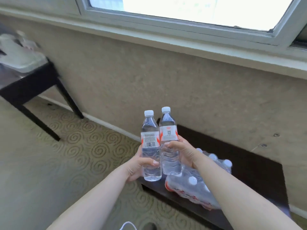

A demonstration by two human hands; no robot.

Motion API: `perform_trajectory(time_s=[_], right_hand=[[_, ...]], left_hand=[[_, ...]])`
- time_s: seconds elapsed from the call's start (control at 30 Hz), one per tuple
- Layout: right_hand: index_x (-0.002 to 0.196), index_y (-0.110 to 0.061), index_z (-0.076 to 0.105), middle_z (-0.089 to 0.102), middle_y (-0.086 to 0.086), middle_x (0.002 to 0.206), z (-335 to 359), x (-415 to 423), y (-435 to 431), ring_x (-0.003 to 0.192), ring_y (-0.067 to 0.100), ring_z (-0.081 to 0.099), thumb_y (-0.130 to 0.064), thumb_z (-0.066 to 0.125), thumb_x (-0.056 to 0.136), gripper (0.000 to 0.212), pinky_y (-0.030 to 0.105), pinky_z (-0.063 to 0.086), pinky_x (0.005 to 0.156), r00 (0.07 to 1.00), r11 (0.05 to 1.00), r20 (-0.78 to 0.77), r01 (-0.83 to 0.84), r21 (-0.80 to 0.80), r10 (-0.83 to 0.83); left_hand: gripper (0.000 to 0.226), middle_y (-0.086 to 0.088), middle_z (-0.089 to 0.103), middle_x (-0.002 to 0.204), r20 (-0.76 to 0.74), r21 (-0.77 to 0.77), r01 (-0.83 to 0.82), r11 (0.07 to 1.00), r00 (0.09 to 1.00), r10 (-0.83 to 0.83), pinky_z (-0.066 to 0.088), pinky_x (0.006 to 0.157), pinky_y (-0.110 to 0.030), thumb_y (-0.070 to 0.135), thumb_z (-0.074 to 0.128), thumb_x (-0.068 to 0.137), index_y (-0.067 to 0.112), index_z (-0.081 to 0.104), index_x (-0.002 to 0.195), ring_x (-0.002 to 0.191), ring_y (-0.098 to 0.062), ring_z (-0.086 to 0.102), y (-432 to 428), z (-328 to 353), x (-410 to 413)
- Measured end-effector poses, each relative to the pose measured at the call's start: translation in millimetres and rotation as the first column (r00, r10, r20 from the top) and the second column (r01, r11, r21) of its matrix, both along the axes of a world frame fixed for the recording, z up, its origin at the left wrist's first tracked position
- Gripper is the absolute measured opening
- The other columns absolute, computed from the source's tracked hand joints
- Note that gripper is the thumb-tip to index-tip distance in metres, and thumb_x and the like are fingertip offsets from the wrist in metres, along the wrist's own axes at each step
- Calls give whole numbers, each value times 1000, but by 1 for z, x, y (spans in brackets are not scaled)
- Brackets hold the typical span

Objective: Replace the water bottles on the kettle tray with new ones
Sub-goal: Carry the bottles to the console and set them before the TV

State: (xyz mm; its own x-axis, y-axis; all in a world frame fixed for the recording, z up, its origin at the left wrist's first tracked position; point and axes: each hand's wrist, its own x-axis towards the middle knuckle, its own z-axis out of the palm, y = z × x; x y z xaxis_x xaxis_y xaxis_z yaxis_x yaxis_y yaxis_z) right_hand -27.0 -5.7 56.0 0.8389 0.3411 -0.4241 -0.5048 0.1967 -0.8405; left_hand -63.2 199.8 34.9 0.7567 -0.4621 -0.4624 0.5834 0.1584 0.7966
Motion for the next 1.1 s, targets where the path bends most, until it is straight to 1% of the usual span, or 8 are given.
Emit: perform_trajectory(time_s=[0.1, 0.23, 0.43, 0.5, 0.6, 0.8, 0.93, 1.1], right_hand=[[124, -13, 62, 71, 19, 113, 2, 5, 29, 101, 33, 70, -6, 66, 73, 52, 50, 52, 92, 991, 991, -2, -136, 9, 136], [129, -6, 57, 66, 25, 117, 1, 2, 72, 104, 37, 65, -4, 66, 74, 56, 52, 53, 93, 945, 944, -1, -325, 47, 326], [124, -11, 63, 69, 17, 116, 0, -16, 144, 105, 31, 68, -3, 65, 79, 46, 45, 54, 92, 798, 792, 53, -602, 104, 600], [126, -10, 62, 70, 18, 117, -3, -23, 171, 105, 32, 69, -5, 68, 76, 50, 44, 55, 89, 765, 758, 45, -643, 107, 642], [117, -13, 68, 72, 16, 109, -8, -35, 214, 97, 30, 72, -7, 71, 70, 48, 40, 58, 80, 714, 708, 44, -700, 94, 699], [112, -11, 69, 74, 14, 101, -15, -45, 313, 89, 28, 73, -2, 68, 72, 41, 36, 59, 71, 627, 623, 32, -778, 77, 779], [122, -6, 62, 67, 19, 110, -17, -46, 391, 99, 36, 64, -4, 67, 71, 52, 48, 48, 88, 603, 603, 34, -798, 25, 797], [123, -6, 62, 66, 20, 111, -11, -44, 487, 101, 37, 63, -6, 70, 66, 57, 59, 44, 96, 585, 586, 39, -810, -21, 810]], left_hand=[[91, -9, 66, 130, -19, 30, -164, 986, 986, 165, 54, 94, -53, -2, 74, 65, 38, 39, 140, 117, -31, 66, 23, 5, -22], [89, -9, 66, 132, -43, 57, -354, 933, 933, 357, 44, 103, -63, 3, 74, 64, 41, 42, 138, 120, -35, 62, 52, 9, -61], [93, -10, 67, 127, -46, 70, -581, 811, 810, 585, 57, 86, -48, 12, 78, 55, 35, 44, 138, 107, -29, 68, 93, 12, -120], [88, -14, 63, 133, -44, 68, -628, 775, 774, 631, 56, 89, -51, 9, 76, 61, 34, 44, 139, 110, -32, 66, 110, 11, -136], [79, -13, 67, 125, -54, 68, -695, 715, 714, 699, 55, 91, -52, 6, 71, 68, 31, 45, 139, 108, -32, 66, 139, 6, -158], [85, -15, 67, 117, -77, 45, -774, 632, 628, 775, 58, 84, -44, 7, 74, 64, 19, 43, 143, 98, -30, 68, 215, -9, -182], [92, -17, 63, 119, -87, 28, -812, 582, 578, 811, 50, 95, -54, 11, 78, 57, 18, 44, 142, 103, -33, 62, 283, -16, -187], [81, -10, 68, 110, -55, 26, -828, 560, 558, 828, 57, 82, -44, 5, 71, 66, 21, 45, 141, 90, -26, 69, 372, -12, -186]])
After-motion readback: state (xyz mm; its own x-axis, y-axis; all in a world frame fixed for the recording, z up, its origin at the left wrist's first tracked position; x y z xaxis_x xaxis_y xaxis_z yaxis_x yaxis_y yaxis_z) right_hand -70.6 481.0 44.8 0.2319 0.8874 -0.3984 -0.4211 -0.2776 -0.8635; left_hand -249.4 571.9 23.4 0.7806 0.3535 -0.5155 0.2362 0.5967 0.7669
